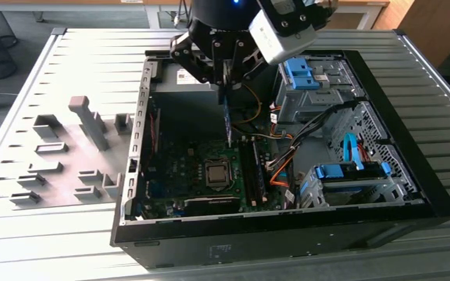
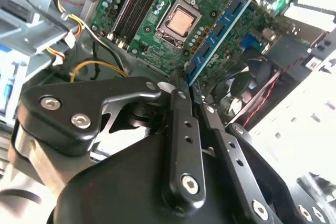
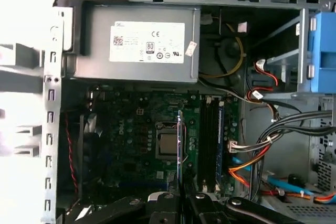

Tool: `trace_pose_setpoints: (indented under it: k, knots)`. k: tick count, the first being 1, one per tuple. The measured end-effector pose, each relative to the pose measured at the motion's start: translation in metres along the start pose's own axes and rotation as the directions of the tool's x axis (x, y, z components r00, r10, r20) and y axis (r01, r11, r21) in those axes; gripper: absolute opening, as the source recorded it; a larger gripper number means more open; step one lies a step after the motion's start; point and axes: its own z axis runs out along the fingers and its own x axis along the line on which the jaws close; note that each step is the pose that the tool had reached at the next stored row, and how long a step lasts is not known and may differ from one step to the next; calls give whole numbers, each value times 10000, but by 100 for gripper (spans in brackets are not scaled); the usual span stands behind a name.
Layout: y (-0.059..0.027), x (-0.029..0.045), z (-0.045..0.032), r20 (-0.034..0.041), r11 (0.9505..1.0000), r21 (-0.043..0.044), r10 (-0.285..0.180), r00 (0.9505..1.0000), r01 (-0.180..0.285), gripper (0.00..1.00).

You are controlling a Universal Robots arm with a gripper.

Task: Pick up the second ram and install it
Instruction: 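Insert the second ram into the second slot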

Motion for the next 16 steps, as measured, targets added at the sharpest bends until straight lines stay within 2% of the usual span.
trace_pose_setpoints:
  k: [5, 7, 16]
  knots:
    - [0, 0, 6, 2, 9962, 3, 866, 9962, -866, 14]
    - [0, 0, 7, 3, 9942, 2, 1073, 9942, -1073, 14]
    - [0, -5, 8, 3, 9938, 2, 1116, 9938, -1116, 14]
